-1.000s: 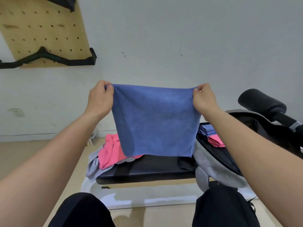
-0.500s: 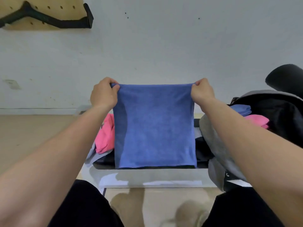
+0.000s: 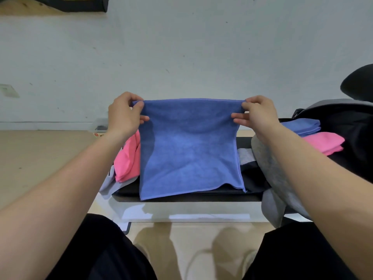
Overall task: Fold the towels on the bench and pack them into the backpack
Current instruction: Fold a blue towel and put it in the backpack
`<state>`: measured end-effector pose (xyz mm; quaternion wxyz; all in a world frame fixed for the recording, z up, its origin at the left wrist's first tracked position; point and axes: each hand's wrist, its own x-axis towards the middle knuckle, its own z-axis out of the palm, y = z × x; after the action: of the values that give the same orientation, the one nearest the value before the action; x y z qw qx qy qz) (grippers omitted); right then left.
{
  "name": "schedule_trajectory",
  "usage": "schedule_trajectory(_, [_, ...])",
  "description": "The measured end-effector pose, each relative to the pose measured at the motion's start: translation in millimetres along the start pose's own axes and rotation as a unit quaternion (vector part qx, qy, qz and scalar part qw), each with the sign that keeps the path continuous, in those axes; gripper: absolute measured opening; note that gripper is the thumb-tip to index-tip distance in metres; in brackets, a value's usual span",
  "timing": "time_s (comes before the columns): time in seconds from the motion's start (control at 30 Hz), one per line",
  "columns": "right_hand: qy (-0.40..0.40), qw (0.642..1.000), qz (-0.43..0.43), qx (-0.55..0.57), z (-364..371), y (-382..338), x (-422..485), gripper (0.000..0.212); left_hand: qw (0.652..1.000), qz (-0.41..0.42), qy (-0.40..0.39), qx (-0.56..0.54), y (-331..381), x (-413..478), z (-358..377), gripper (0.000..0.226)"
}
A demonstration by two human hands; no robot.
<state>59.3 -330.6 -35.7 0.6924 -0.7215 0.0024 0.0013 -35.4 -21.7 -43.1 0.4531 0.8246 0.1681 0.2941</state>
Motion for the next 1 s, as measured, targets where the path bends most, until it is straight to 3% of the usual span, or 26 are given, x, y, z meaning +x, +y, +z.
schedule_trajectory(0.13, [-0.004,0.996,0.068,0.061,-11,17,-33,0.017,0.999,-0.025,-0.026,-0.004,-11,-39,-13,0.01])
schedule_trajectory(0.23, [-0.022,0.997,0.067,-0.04,-16,41,-56,0.006,0.998,-0.044,-0.046,0.009,-28,-71,-22,0.013])
schedule_trajectory(0.3, [-0.044,0.992,0.071,-0.099,-19,58,-69,0.012,0.997,-0.055,-0.054,0.016,-37,-91,-23,0.017])
schedule_trajectory(0.4, [-0.061,0.982,0.034,-0.175,-26,77,-81,0.025,0.995,-0.083,-0.055,0.001,-48,-114,-19,0.017])
schedule_trajectory(0.6, [-0.082,0.929,-0.076,-0.352,-37,90,-97,0.036,0.994,-0.038,-0.081,0.061,-60,-141,-18,0.014])
schedule_trajectory(0.73, [-0.065,0.917,-0.122,-0.374,-37,90,-100,0.038,0.981,0.009,-0.154,0.115,-66,-153,-18,0.028])
schedule_trajectory(1.0, [-0.084,0.909,-0.121,-0.39,-39,96,-104,0.035,0.971,0.016,-0.164,0.174,-76,-155,-10,0.03])
